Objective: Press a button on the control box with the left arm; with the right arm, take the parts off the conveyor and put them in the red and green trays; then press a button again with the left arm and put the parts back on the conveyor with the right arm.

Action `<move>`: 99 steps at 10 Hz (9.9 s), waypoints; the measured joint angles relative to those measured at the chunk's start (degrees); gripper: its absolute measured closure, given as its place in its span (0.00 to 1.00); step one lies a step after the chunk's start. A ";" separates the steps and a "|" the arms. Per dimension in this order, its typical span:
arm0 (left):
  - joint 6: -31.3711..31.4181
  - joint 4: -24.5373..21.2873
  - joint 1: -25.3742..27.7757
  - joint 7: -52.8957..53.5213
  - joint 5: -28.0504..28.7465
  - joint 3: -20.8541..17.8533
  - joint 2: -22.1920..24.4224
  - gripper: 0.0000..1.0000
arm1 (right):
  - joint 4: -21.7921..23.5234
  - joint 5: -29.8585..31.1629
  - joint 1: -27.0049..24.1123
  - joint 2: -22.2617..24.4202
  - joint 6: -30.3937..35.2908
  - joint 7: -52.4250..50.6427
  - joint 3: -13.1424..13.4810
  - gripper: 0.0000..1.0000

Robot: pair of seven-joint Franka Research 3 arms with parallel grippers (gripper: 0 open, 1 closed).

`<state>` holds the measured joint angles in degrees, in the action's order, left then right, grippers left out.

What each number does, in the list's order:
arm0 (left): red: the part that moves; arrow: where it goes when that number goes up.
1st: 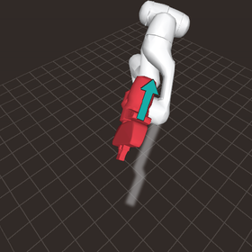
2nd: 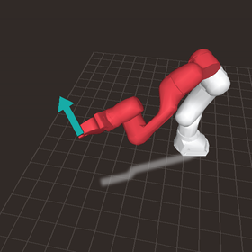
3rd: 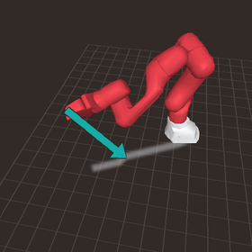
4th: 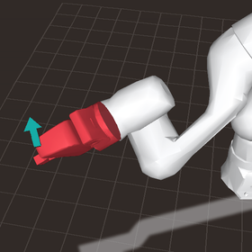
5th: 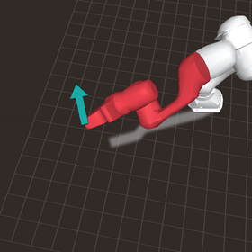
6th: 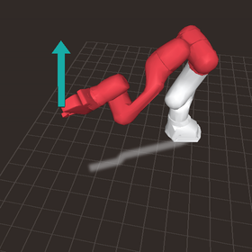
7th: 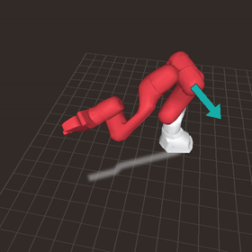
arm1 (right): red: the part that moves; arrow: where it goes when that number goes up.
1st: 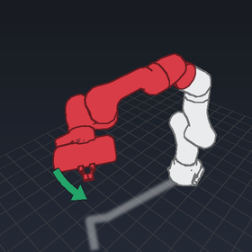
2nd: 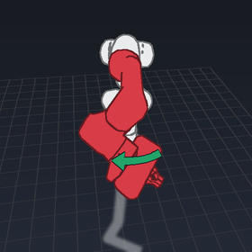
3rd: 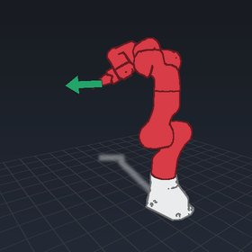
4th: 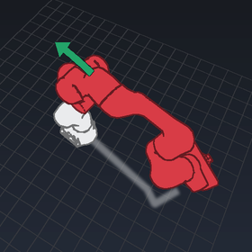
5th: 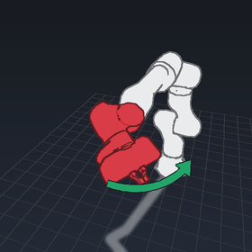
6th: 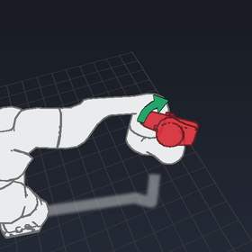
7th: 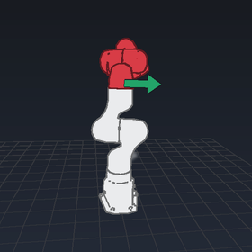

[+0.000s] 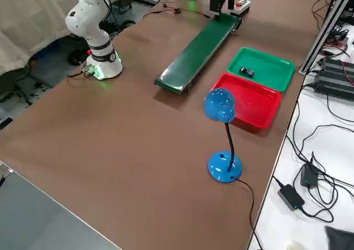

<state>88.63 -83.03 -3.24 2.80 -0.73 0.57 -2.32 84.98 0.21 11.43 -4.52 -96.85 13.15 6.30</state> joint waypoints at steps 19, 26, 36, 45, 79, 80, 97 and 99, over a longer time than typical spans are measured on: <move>38.11 -56.87 -2.82 -0.47 -0.84 0.82 19.48 0.99 | 3.03 0.00 -5.50 6.58 2.56 -3.62 -2.07 0.00; 47.99 -59.87 -2.86 -2.86 -0.84 5.02 7.20 0.99 | 3.06 0.00 -5.50 6.60 2.83 -3.64 -2.21 0.00; 51.64 -59.35 -2.63 -2.87 -0.84 5.01 -1.62 0.99 | 3.06 0.00 -5.50 6.60 2.84 -3.68 -2.21 0.00; 29.83 -42.08 -2.33 -2.91 -0.84 4.06 2.56 0.96 | 3.05 0.00 -5.50 6.61 2.84 -3.68 -2.25 0.00; -1.89 -6.22 -3.59 -2.81 -0.88 -4.57 2.62 0.00 | 5.25 -0.78 -1.00 -39.47 -41.48 -9.22 -2.70 0.05; -1.89 -6.21 -3.66 -2.81 -0.88 -4.46 2.62 0.00 | 5.24 -0.78 -0.94 -39.47 -41.48 -9.32 -2.70 0.18; -1.90 -6.04 -4.10 -2.70 -0.88 -4.50 2.70 0.00 | 12.76 -4.64 0.21 -13.47 -13.13 -5.79 -3.39 0.66; -1.91 -6.03 -4.18 -2.70 -0.88 -4.46 2.70 0.00 | 21.95 -4.71 0.35 -7.40 -14.15 -5.76 -3.41 0.66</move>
<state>86.71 -89.06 -7.42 0.09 -1.61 -3.89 0.38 106.92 -4.50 11.78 -11.92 -111.00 7.39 2.89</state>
